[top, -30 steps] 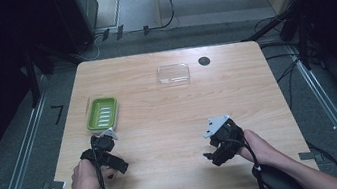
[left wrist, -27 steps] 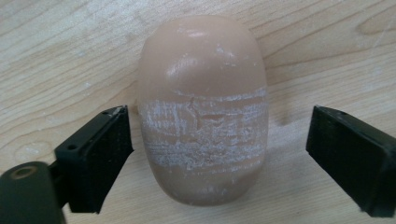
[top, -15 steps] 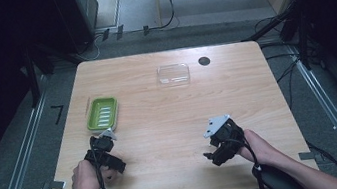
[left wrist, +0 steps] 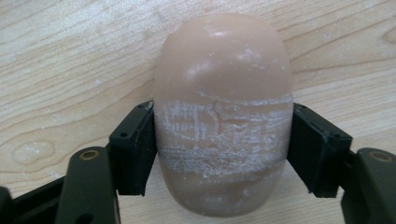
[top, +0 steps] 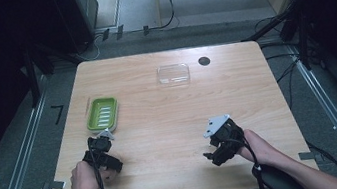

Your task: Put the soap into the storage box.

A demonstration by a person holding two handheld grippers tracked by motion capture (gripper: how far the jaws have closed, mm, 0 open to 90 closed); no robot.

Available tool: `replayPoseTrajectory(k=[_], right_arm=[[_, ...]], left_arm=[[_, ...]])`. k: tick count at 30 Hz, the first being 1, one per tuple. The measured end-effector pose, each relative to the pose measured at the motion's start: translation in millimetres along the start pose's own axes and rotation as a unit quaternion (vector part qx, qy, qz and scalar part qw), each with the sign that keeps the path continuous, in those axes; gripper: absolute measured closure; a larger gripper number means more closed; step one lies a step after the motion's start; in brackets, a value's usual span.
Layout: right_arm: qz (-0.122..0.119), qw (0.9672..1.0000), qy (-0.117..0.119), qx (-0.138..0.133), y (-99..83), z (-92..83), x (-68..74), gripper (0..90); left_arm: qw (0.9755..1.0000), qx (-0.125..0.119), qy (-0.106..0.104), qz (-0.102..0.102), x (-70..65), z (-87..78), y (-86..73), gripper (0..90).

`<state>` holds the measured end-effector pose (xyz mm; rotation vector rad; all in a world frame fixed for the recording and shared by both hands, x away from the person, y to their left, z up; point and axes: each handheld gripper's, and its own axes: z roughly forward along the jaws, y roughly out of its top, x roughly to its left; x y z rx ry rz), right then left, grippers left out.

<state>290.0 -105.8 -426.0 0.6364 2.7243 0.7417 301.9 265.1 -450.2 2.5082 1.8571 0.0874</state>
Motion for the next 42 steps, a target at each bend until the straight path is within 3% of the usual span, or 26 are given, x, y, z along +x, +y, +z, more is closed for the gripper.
replayPoseTrajectory(k=[11, 29, 42], right_arm=[[0.000, 1.0000, 0.000, 0.000, -0.4, -0.3, -0.3, 14.0], [0.001, 1.0000, 0.001, 0.003, 0.2, 0.6, -0.1, 14.0], [0.002, 1.0000, 0.001, 0.003, -0.7, -0.2, 0.0, 14.0]], left_arm=[[1.0000, -0.004, 0.003, 0.006, 0.6, -1.6, -1.1, 33.5], [0.9995, -0.009, 0.005, 0.031, -5.4, -19.1, -0.3, 33.5], [0.9994, -0.018, 0.002, 0.031, -1.4, -31.4, 2.8, 33.6]])
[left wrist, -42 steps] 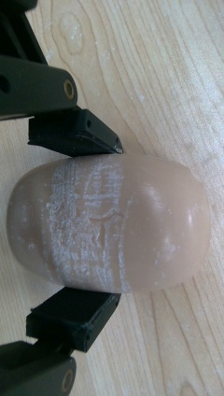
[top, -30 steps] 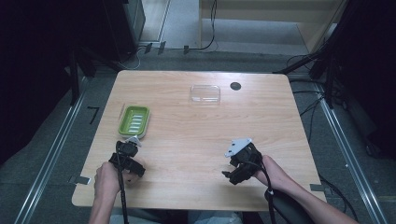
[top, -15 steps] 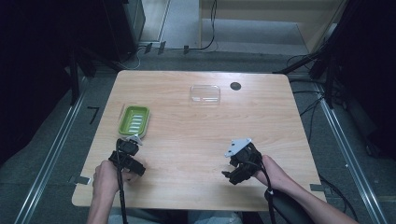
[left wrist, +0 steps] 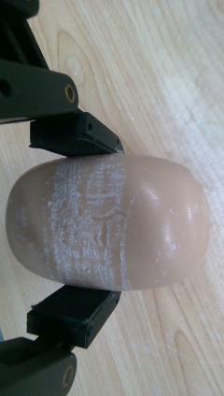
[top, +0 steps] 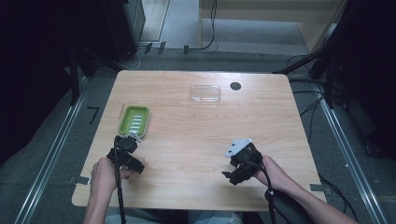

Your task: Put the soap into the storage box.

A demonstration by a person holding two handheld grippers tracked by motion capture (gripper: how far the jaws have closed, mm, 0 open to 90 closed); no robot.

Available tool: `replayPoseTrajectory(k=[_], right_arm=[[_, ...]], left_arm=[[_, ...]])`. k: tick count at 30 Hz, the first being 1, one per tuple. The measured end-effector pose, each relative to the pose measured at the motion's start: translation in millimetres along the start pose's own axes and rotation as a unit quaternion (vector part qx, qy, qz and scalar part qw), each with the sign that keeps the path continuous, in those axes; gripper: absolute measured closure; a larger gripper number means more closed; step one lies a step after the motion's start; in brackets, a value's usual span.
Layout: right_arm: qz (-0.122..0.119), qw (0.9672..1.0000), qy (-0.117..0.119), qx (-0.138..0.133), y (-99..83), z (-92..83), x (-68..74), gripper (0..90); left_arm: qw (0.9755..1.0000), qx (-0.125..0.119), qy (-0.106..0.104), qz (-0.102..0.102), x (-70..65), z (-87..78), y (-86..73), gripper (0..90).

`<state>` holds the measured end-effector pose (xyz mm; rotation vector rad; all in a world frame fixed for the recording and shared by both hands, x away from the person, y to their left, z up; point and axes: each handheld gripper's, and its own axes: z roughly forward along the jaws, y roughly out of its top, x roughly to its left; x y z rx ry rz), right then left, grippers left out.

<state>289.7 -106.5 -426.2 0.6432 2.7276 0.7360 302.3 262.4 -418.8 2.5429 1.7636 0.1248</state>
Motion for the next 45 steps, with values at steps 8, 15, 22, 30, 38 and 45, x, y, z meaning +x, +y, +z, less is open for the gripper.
replayPoseTrajectory(k=[8, 15, 22, 30, 38, 45], right_arm=[[-0.001, 1.0000, 0.002, 0.001, 0.5, 0.6, -0.2, 14.0], [-0.002, 1.0000, 0.002, 0.002, 0.4, 0.8, -0.3, 14.1], [0.000, 1.0000, 0.004, 0.004, 0.8, 1.4, 0.6, 14.0], [-0.003, 1.0000, 0.005, 0.004, 1.0, 1.4, 0.6, 14.0], [-0.004, 1.0000, 0.006, 0.004, 1.2, 2.2, 0.4, 14.0], [-0.003, 1.0000, 0.006, 0.005, 1.1, 1.8, 0.6, 14.0]], left_arm=[[1.0000, -0.001, 0.000, 0.002, 2.2, -9.2, 4.0, 33.6], [1.0000, -0.001, 0.003, -0.001, 6.8, -14.3, 5.4, 33.6], [1.0000, -0.002, 0.004, -0.003, 12.2, -21.1, 7.9, 33.6], [1.0000, -0.004, 0.003, -0.005, 15.2, -26.4, 13.0, 33.6], [1.0000, -0.003, 0.003, -0.006, 19.4, -32.3, 18.7, 33.6], [0.9999, -0.005, 0.003, -0.010, 23.6, -34.0, 24.2, 33.6]])
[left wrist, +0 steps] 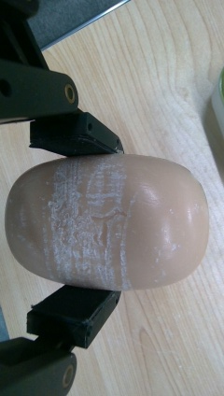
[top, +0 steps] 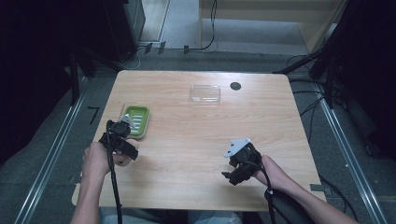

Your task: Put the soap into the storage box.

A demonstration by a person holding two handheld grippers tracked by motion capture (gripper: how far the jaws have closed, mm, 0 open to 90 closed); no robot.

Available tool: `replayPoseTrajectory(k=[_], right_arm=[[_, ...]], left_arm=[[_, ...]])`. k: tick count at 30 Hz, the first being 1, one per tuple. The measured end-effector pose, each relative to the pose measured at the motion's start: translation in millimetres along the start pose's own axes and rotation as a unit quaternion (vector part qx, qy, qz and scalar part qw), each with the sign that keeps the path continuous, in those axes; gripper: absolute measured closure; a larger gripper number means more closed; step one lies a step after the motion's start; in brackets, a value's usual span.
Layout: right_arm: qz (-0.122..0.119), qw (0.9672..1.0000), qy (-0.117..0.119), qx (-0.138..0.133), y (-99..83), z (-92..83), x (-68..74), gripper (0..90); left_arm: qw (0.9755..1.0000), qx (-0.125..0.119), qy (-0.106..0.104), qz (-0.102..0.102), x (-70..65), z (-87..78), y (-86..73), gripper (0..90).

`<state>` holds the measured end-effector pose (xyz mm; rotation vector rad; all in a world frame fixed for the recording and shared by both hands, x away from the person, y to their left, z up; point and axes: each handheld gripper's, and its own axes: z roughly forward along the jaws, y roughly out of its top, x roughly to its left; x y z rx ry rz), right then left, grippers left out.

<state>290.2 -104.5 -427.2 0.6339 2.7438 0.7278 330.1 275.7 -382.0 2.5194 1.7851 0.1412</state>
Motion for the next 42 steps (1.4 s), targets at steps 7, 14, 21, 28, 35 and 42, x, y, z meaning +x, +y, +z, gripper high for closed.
replayPoseTrajectory(k=[7, 14, 21, 28, 35, 42], right_arm=[[0.000, 1.0000, -0.001, 0.001, 0.1, 0.3, -0.1, 14.0], [0.000, 1.0000, 0.000, 0.001, 0.3, 0.6, 0.1, 14.0], [-0.001, 1.0000, 0.001, 0.002, 0.4, 0.8, 0.1, 14.0], [0.000, 1.0000, 0.002, 0.001, 0.3, 0.7, 0.0, 14.0], [0.000, 1.0000, 0.003, 0.001, 0.4, 0.9, -0.1, 14.0], [-0.002, 1.0000, 0.004, 0.002, 0.4, 1.1, -0.1, 14.0]], left_arm=[[1.0000, 0.003, 0.000, -0.001, 4.2, -3.4, 6.1, 33.6], [1.0000, 0.001, 0.002, -0.008, 9.6, -4.4, 9.0, 33.6], [0.9999, 0.001, 0.004, -0.011, 12.8, -6.1, 15.1, 33.6], [0.9999, 0.001, 0.003, -0.011, 14.2, -7.1, 18.7, 33.6], [0.9999, 0.000, 0.003, -0.011, 16.7, -9.3, 23.7, 33.6], [0.9999, 0.002, 0.005, -0.010, 17.3, -9.9, 29.1, 33.6]])
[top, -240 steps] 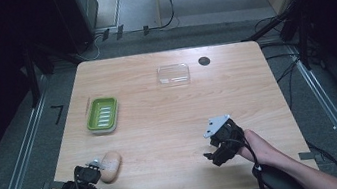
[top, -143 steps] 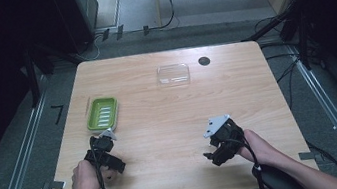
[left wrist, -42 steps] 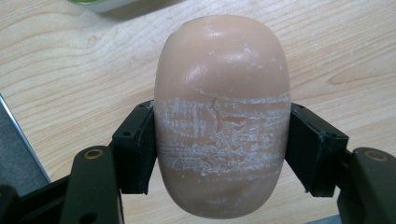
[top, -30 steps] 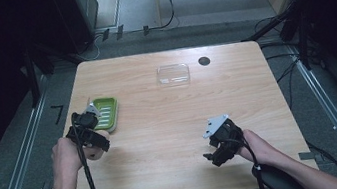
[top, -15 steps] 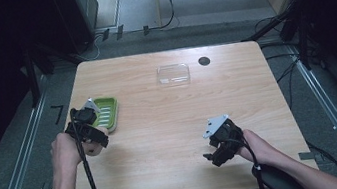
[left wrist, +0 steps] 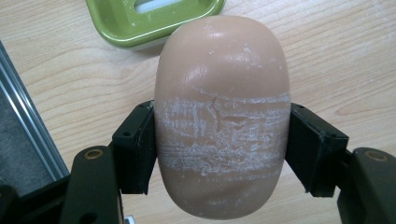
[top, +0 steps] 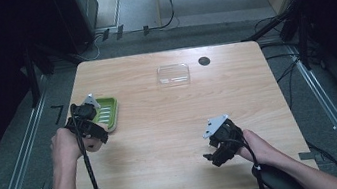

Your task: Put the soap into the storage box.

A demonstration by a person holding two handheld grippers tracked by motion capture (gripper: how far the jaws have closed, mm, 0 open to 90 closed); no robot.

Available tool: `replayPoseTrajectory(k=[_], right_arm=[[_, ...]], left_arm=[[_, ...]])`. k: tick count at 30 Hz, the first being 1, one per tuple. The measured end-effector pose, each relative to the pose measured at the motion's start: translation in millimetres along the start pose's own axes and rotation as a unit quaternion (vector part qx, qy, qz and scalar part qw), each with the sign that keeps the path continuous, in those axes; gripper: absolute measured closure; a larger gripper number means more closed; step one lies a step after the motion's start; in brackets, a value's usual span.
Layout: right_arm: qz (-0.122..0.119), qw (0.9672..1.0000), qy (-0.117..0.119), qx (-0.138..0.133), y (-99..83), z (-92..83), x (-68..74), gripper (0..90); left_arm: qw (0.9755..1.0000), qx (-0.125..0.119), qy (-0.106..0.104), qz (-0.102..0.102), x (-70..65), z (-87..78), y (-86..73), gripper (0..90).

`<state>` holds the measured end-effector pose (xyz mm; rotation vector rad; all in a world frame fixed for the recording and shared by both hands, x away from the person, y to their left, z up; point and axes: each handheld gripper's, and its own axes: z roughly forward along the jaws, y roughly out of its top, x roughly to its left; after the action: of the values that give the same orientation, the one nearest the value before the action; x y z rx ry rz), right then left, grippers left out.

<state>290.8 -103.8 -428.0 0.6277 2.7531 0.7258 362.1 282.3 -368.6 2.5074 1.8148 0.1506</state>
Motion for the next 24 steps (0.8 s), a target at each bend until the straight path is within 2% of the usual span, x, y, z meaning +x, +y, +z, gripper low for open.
replayPoseTrajectory(k=[24], right_arm=[[-0.002, 1.0000, 0.001, 0.001, 0.1, 0.3, -0.3, 14.0]], left_arm=[[1.0000, -0.005, 0.001, -0.001, 5.9, -7.5, 16.4, 33.6]])
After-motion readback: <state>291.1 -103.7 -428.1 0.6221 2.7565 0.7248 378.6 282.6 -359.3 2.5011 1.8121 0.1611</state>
